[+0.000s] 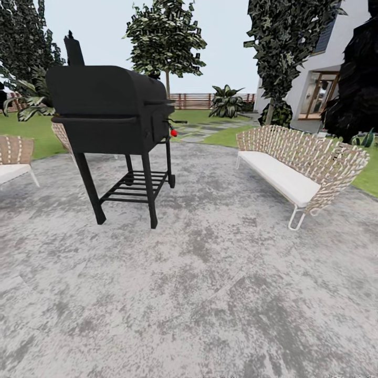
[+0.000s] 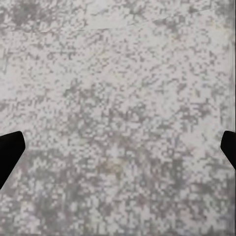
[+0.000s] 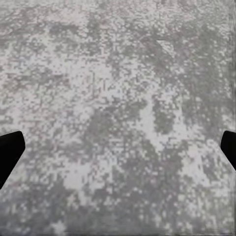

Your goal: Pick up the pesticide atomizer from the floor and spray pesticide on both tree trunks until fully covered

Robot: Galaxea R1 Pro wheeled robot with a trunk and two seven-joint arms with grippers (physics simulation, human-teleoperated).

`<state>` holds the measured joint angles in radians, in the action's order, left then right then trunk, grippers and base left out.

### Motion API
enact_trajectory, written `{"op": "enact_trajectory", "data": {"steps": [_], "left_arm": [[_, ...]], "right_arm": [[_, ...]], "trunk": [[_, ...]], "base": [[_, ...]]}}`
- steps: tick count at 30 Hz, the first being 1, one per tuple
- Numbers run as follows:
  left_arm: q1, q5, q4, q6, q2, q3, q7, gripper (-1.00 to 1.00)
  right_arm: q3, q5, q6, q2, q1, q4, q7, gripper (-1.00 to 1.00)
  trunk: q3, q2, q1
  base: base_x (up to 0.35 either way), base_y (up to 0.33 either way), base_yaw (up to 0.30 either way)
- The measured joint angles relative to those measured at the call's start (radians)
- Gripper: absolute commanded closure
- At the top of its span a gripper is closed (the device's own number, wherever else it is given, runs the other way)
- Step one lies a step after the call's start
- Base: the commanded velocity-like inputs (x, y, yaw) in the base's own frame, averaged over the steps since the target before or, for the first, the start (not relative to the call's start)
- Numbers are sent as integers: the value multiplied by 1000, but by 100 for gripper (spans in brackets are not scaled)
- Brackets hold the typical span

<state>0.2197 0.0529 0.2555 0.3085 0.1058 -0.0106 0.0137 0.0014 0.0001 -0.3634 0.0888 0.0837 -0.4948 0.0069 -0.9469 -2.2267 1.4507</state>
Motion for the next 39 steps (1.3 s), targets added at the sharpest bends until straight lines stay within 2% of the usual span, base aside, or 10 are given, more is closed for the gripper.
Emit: {"op": "enact_trajectory", "data": {"steps": [9, 26, 39], "left_arm": [[-1, 0, 0, -5, 0, -1, 0, -100], [-2, 0, 1, -3, 2, -1, 4, -100], [-4, 0, 0, -3, 3, -2, 5, -100]], "right_arm": [[0, 0, 1, 0, 0, 0, 0, -100], [0, 5, 1, 0, 0, 2, -1, -100], [0, 4, 0, 0, 0, 2, -1, -100]], "trunk": [[-12, 0, 0], [-16, 0, -1], [-16, 0, -1]], "base": [[59, 0, -195], [295, -157, -26], [336, -17, 0]]}}
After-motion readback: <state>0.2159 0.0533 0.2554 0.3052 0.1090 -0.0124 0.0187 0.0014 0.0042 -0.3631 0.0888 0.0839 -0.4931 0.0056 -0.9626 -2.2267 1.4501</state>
